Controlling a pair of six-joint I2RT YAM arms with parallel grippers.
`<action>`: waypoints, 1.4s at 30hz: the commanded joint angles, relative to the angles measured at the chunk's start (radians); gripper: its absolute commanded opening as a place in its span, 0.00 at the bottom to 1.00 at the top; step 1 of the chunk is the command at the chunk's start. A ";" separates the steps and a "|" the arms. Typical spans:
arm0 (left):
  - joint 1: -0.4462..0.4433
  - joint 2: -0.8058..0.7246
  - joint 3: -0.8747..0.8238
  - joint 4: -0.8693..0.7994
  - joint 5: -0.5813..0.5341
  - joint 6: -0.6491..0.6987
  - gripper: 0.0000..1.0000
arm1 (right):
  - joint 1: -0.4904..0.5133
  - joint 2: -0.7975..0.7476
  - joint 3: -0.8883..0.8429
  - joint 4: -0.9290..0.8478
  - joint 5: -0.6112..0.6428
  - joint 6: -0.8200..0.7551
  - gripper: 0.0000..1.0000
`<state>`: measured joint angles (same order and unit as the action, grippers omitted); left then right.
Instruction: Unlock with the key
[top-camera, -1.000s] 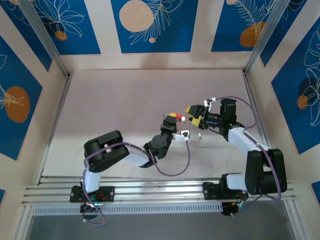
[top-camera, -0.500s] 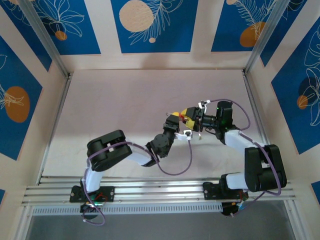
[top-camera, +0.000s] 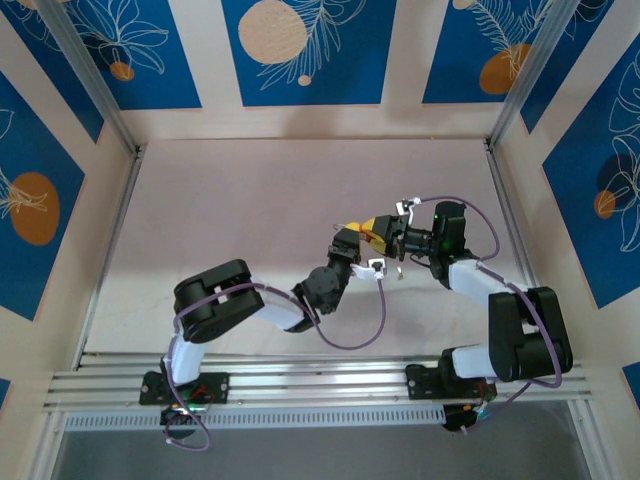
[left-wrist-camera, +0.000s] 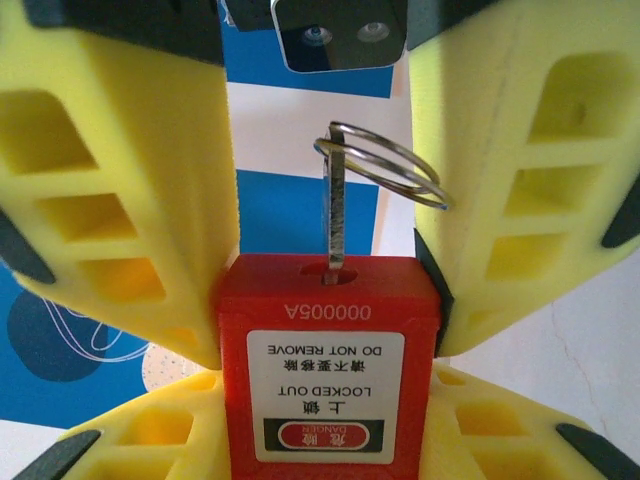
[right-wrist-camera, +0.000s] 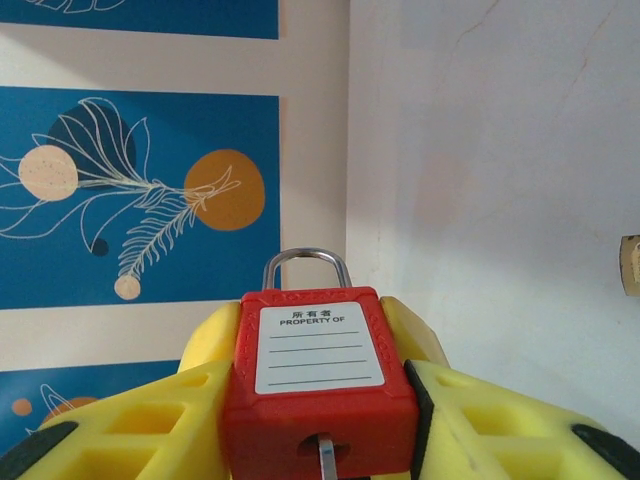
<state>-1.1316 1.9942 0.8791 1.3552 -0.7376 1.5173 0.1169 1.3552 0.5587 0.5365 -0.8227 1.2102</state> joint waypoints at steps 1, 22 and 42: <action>0.003 -0.002 0.004 0.051 0.004 -0.009 0.35 | 0.000 0.007 -0.010 0.019 -0.018 0.005 0.43; 0.008 -0.286 -0.125 -0.327 0.049 -0.302 0.84 | -0.072 0.008 0.040 -0.011 -0.019 -0.028 0.40; 0.333 -0.485 0.326 -1.623 0.749 -0.746 0.66 | -0.041 -0.035 0.021 -0.200 0.003 -0.256 0.39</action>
<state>-0.8055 1.4734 1.1175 -0.0944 -0.1265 0.7643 0.0589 1.3499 0.5739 0.3912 -0.8158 1.0256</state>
